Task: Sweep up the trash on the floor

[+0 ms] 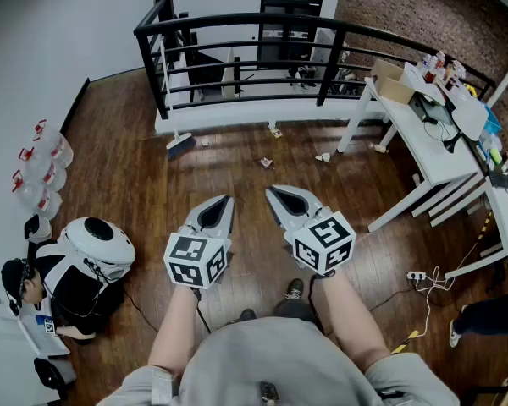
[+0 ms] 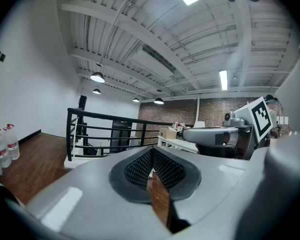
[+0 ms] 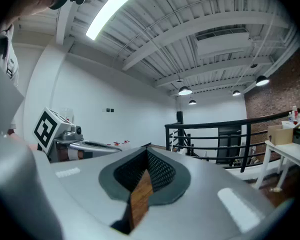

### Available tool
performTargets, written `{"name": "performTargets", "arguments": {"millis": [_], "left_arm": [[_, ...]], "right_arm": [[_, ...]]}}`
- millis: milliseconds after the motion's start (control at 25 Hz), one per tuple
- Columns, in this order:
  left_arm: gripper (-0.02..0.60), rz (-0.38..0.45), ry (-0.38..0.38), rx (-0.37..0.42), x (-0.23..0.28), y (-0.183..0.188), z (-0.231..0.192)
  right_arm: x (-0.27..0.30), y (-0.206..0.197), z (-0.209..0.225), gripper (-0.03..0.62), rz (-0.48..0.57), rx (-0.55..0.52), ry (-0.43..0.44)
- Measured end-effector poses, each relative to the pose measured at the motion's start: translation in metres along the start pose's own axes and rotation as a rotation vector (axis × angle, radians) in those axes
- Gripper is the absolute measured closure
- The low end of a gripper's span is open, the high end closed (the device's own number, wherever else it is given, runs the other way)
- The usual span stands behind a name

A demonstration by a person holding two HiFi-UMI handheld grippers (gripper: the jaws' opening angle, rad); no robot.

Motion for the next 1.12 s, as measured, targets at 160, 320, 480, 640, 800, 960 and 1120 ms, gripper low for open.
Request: {"name": "performTargets", "arguments": {"millis": [160, 320, 480, 640, 800, 960, 1120], "left_arm": [[0.574, -0.005, 0.013, 0.002, 0.017, 0.006, -0.026], [0.574, -0.012, 0.031, 0.007, 0.048, 0.009, -0.050], [0.574, -0.009, 0.062, 0.011, 0.089, 0.016, -0.079], [0.574, -0.010, 0.094, 0.010, 0.136, 0.026, -0.109], [0.574, -0.016, 0.154, 0.000, 0.178, 0.040, -0.145], [0.574, -0.007, 0.194, 0.015, 0.210, 0.065, -0.189], [0.575, -0.014, 0.235, 0.014, 0.219, 0.075, -0.234]], "right_arm": [[0.025, 0.000, 0.015, 0.594, -0.006, -0.002, 0.007], [0.060, 0.002, 0.040, 0.594, 0.007, 0.005, 0.030], [0.111, 0.004, 0.077, 0.594, 0.031, 0.042, 0.062], [0.165, 0.016, 0.114, 0.594, 0.058, 0.049, 0.112], [0.215, 0.027, 0.146, 0.594, 0.064, 0.068, 0.179], [0.266, 0.041, 0.164, 0.594, 0.074, 0.090, 0.220], [0.315, 0.041, 0.162, 0.594, 0.060, 0.106, 0.264]]}}
Point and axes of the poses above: the fingertips, and each gripper's own axes: x forward along the fingers, z to its right, y out of its top, the point moved 2 cm from there along -x, backward along the fingers, and after that the axes turned 4 degrees about z, right-handed, at the moved point
